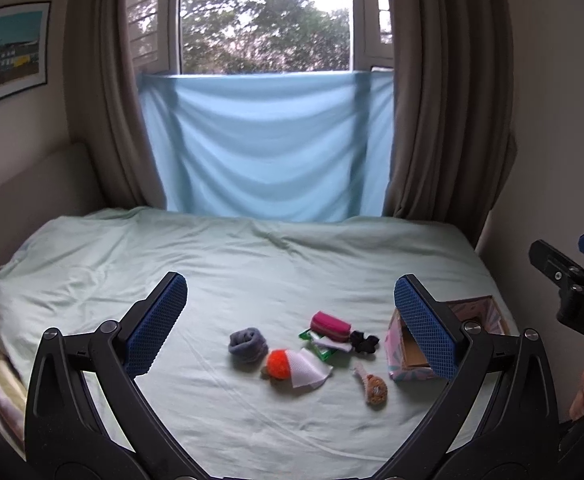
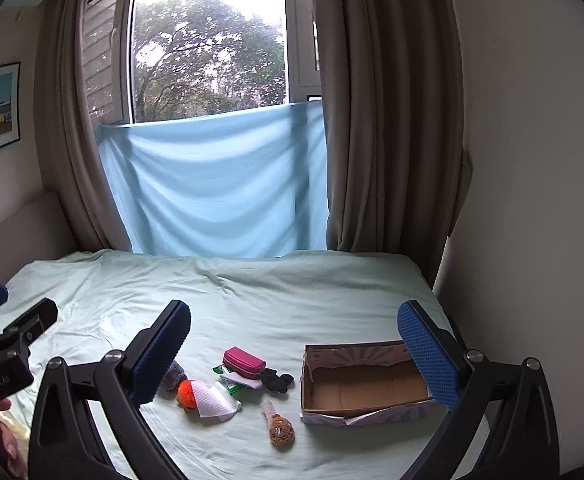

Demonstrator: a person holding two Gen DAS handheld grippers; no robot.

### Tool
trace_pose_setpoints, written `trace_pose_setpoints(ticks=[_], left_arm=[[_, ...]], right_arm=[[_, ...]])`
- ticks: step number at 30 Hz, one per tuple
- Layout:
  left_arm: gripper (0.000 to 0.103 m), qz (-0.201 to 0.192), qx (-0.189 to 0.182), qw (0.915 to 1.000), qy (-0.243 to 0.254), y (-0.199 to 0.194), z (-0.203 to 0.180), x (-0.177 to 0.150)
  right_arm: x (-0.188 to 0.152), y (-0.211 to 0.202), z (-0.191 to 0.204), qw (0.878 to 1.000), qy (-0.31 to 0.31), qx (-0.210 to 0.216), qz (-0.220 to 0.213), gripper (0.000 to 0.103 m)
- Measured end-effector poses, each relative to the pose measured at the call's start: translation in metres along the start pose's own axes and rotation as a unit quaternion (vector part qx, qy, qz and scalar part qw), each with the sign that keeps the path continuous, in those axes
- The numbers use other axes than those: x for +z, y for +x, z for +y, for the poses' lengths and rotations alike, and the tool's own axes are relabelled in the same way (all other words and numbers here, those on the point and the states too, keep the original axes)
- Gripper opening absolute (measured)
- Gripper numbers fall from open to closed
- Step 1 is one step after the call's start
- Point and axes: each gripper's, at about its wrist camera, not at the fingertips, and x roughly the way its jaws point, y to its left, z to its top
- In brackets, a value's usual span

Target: Organize soft objects

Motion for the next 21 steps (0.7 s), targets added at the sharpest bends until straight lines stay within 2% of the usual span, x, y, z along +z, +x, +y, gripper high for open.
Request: trace_pose_setpoints(ticks=[6, 10, 15, 21], left_arm=[[0.103, 0.033, 0.019, 0.9992, -0.012, 0.015, 0.009, -0.018], [0.103, 0.059, 0.027, 0.9978, -0.012, 0.038, 0.029, -0.037], [0.103, 0.087, 0.013, 0.9961, -0.002, 0.083, 0.061, -0.055], [0.103, 0.123, -0.023, 0.9919, 0.021, 0.159, 0.106, -0.084]], right_arm=[[-0.014, 0.023, 0.005, 0.999, -0.011, 0.044, 0.028, 0.103], [-0.033, 0.045, 0.016, 0.997, -0.007, 0.065, 0.050, 0.103], [-0.063, 0.078, 0.040, 0.994, 0.011, 0.067, 0.090, 0.103], [-0.107, 0.126, 0.077, 0.988, 0.013, 0.074, 0.132, 0.103]])
